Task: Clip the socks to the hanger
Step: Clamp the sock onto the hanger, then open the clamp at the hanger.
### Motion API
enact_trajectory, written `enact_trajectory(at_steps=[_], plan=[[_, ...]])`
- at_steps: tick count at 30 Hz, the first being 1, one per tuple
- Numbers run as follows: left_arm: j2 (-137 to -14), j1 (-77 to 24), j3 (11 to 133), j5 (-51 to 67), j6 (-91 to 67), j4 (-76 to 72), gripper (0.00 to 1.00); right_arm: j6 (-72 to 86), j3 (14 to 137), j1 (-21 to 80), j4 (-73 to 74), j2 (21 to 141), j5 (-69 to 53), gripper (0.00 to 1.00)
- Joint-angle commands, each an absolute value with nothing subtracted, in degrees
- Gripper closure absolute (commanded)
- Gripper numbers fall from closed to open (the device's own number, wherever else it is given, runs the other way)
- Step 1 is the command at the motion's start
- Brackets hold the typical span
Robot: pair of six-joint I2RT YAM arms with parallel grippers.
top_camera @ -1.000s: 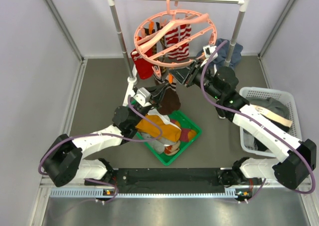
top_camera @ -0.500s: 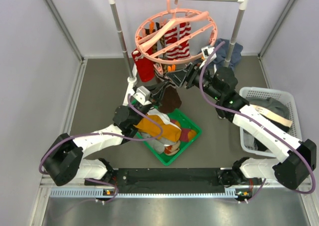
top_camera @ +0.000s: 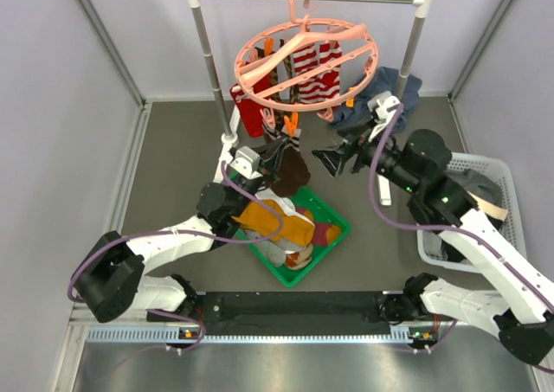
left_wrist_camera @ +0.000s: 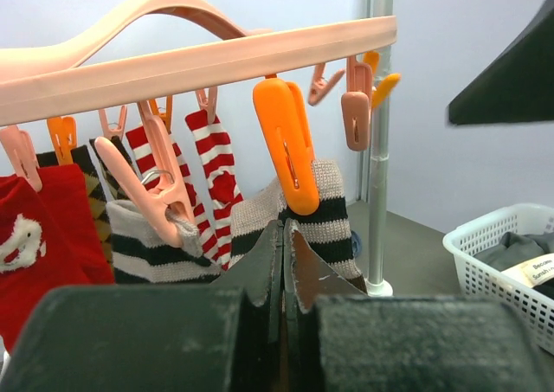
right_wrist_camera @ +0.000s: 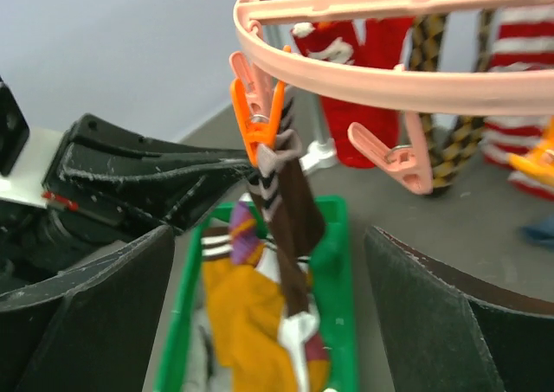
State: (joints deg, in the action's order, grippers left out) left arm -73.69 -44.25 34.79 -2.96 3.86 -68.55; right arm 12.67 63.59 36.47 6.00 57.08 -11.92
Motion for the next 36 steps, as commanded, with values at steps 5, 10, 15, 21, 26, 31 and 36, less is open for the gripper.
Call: enact_trajectory(at_steps=[5, 10, 15, 21, 26, 31, 36], plan=[[-72.78, -44.38, 37.0, -4.48, 4.04, -68.21, 1.0, -10.8, 61.71, 35.77, 3.71, 55.11, -8.17, 0.12], [-72.68, -44.38, 37.09, -4.39, 3.69, -68.03, 1.0, -14.76, 57.84, 34.28, -5.61, 56.42, -9.4, 0.16], [-72.69, -44.38, 37.0, -4.13, 3.6, -67.85, 1.0, -14.76, 57.48, 33.05, -12.2, 58.97, -11.07, 0.19], [-72.42, -44.38, 37.09, -4.13, 3.6, -67.76, 1.0, -13.98, 57.66, 33.05, -18.71, 61.43, -10.63, 0.21], [-72.33, -44.38, 37.09, -3.87, 3.25, -67.85, 1.0, -12.57, 57.75, 33.05, -21.79, 63.72, -10.2, 0.23], [-72.16, -44.38, 37.09, -3.69, 2.99, -67.76, 1.0, -10.02, 57.39, 33.05, -25.04, 64.95, -8.7, 0.23], [-72.33, -44.38, 37.18, -3.52, 2.73, -67.76, 1.0, -7.74, 57.13, 33.05, -27.24, 65.74, -7.12, 0.23]])
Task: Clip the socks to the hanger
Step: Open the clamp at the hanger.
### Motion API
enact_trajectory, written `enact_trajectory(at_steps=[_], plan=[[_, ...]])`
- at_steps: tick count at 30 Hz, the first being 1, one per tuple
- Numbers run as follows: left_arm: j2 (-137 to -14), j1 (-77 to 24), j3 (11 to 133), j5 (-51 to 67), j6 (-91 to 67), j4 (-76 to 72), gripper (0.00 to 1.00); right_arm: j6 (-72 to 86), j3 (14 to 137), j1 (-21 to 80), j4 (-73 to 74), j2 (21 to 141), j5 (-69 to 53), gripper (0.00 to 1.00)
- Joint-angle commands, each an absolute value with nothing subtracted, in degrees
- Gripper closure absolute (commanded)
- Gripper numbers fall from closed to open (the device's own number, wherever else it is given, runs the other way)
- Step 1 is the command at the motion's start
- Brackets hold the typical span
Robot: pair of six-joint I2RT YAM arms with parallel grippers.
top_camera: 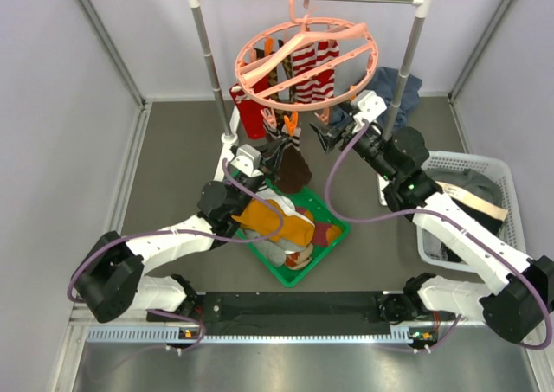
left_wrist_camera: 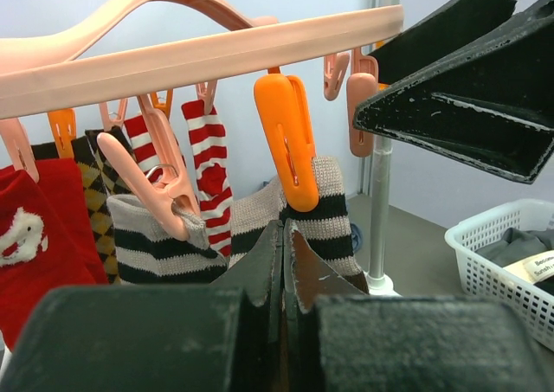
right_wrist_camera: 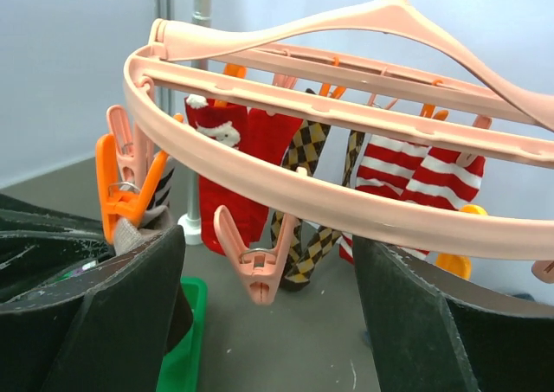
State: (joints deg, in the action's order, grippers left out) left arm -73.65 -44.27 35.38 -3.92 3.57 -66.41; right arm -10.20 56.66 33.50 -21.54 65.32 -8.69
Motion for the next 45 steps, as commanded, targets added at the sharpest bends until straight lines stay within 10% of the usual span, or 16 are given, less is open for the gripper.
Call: enact_trajectory(at_steps=[1, 17, 35, 45], plan=[[-72.33, -44.38, 37.26, -3.43, 2.64, -67.76, 1.0, -7.56, 57.22, 33.13, -27.42, 65.92, -6.95, 0.24], [-72.6, -44.38, 37.35, -3.16, 2.46, -67.41, 1.0, -3.08, 58.09, 33.05, -27.69, 67.24, -4.92, 0.42], [-74.71, -44.38, 37.62, -7.03, 3.43, -68.46, 1.0, 10.44, 59.41, 33.05, -20.92, 66.09, -0.62, 0.93], [-75.42, -44.3, 38.76, -8.88, 2.55, -67.86, 0.54, 14.06, 59.33, 33.13, -19.6, 66.71, -0.53, 0.96]])
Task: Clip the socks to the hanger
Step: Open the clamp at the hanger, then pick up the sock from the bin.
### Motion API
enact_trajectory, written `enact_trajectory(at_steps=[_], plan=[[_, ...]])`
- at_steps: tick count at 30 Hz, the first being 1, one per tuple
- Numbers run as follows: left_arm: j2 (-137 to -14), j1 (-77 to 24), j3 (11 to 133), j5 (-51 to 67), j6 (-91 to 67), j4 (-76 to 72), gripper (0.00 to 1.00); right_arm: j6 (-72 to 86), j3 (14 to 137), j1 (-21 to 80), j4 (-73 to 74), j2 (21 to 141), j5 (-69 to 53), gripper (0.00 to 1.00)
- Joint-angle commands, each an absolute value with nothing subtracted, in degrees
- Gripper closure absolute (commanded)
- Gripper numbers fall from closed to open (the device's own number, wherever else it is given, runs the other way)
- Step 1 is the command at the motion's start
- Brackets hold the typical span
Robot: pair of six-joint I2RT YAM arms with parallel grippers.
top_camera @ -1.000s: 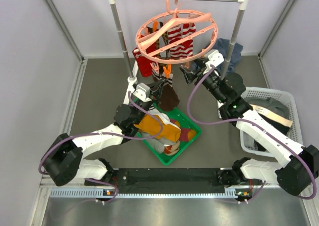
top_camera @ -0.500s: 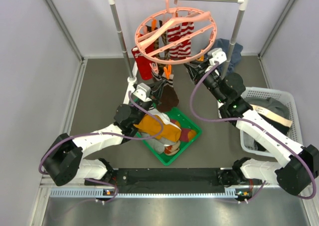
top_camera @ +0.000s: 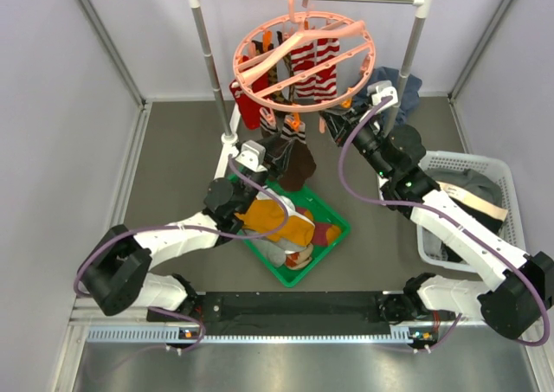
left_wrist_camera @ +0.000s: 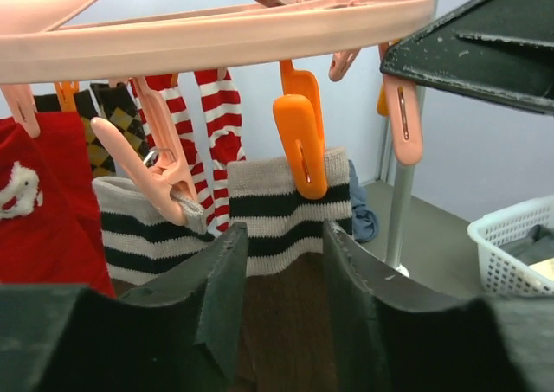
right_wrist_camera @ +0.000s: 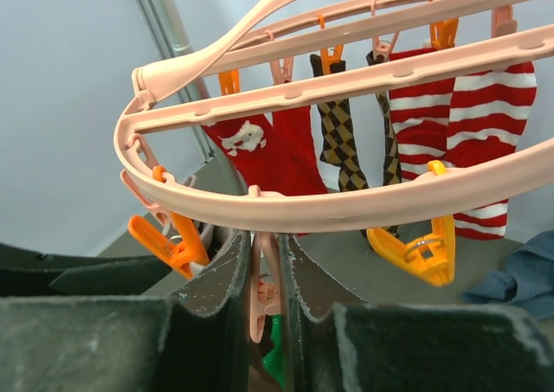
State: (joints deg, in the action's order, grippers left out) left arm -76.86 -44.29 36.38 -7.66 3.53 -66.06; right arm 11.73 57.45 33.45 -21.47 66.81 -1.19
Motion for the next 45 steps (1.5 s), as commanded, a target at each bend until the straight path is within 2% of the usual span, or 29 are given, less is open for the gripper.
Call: enact_trajectory(at_steps=[1, 4, 6, 7, 8, 11, 17, 21, 28, 32, 38, 45], plan=[[-74.71, -44.3, 38.85, -9.14, 2.2, -66.89, 0.47, 13.98, 59.33, 33.13, -19.43, 66.71, -0.61, 0.96], [-70.24, -44.3, 40.24, -13.17, 0.44, -57.69, 0.34, 13.45, 59.24, 33.13, -19.16, 66.71, -0.44, 0.96], [-66.63, -44.3, 41.74, -18.0, -2.19, -50.92, 0.28, 13.18, 59.24, 33.05, -18.9, 66.71, -0.18, 0.96], [-65.58, -44.3, 43.66, -19.93, -3.15, -42.27, 0.24, 13.01, 59.15, 33.13, -18.9, 66.8, -0.18, 0.96], [-63.39, -44.3, 44.81, -24.91, -6.38, -38.01, 0.13, 13.01, 59.06, 33.05, -18.9, 66.8, -0.18, 0.96], [-60.31, -44.3, 48.68, -30.92, -11.93, -20.43, 0.01, 12.92, 58.8, 33.05, -18.9, 66.97, -0.26, 0.96], [-57.66, -44.3, 51.77, -46.48, -28.95, 7.41, 0.05, 12.83, 58.62, 33.05, -18.54, 67.33, -0.18, 0.96], [-59.32, -43.68, 50.02, -49.04, -41.64, 16.86, 0.19, 12.74, 58.54, 33.05, -18.37, 67.59, -0.26, 0.96], [-70.39, -34.99, 49.66, -38.6, -52.02, 22.15, 0.33, 12.48, 58.18, 33.13, -18.19, 67.67, -0.62, 0.97], [-77.58, -31.03, 49.48, -31.75, -52.82, 19.52, 0.34, 12.22, 57.83, 33.13, -18.63, 67.59, -0.53, 0.97], [-87.42, -29.97, 52.99, -28.13, -53.09, 16.97, 0.34, 11.69, 57.31, 33.05, -18.9, 67.5, -0.18, 0.97], [-98.43, -30.23, 67.47, -18.56, -49.84, 17.75, 0.4, 11.25, 56.95, 32.96, -19.25, 67.68, -0.26, 0.97]])
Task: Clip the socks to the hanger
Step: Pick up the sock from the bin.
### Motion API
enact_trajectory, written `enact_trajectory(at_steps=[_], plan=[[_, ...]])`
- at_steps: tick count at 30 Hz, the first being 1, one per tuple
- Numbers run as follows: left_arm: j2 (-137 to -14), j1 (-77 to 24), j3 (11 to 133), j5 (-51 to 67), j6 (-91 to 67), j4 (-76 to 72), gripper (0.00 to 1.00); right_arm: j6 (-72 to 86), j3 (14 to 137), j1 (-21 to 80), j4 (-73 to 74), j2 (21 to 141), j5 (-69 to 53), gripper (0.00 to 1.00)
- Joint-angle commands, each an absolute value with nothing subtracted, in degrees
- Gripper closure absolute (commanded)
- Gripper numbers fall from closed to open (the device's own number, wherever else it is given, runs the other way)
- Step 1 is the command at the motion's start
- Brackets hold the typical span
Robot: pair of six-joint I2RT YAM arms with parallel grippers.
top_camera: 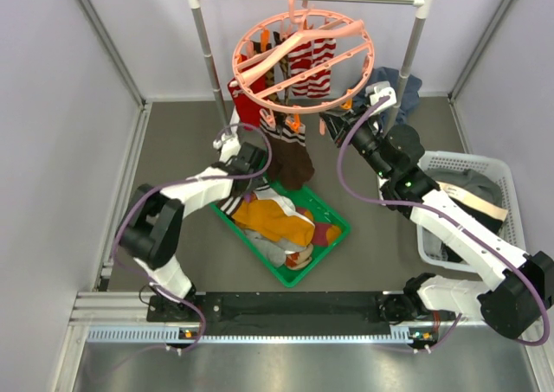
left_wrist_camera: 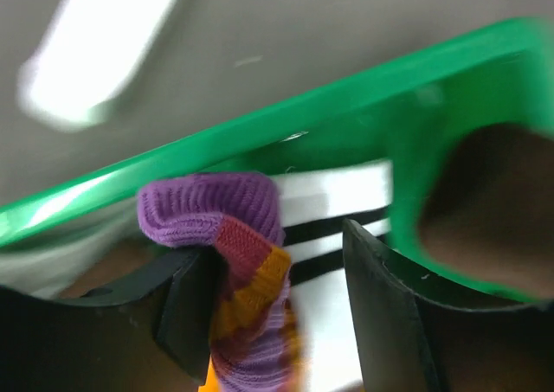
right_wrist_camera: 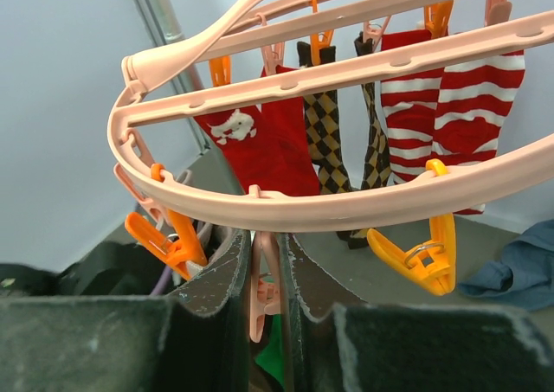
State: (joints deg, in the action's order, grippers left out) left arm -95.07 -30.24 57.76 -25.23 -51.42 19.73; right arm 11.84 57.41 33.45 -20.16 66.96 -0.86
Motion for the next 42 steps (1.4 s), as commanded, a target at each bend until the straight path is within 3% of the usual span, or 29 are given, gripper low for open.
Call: enact_trajectory(at_steps=[1, 6, 10, 19, 28, 42], plan=[[-99.48, -30.41, 68.8, -16.89, -49.4, 17.75, 0.4, 11.34, 56.95, 33.05, -19.25, 67.68, -0.18, 0.97], [-98.97, -31.46, 72.86, -17.4, -49.13, 19.59, 0.37, 10.99, 56.95, 32.87, -19.42, 67.76, -0.18, 0.97], [-93.97, -32.78, 70.49, -21.0, -51.31, 22.75, 0.28, 11.25, 57.04, 32.87, -19.51, 68.03, -0.26, 0.97], [-84.21, -33.05, 61.53, -36.38, -65.99, 37.08, 0.39, 10.99, 57.3, 32.87, -19.07, 67.94, -0.88, 0.97], [-92.45, -32.96, 62.75, -35.07, -69.17, 42.45, 0.59, 10.81, 57.13, 32.87, -18.63, 67.77, -1.14, 0.98], [-94.31, -33.75, 66.62, -36.91, -72.16, 49.48, 0.49, 10.11, 57.04, 32.34, -18.19, 67.76, -1.32, 0.98]])
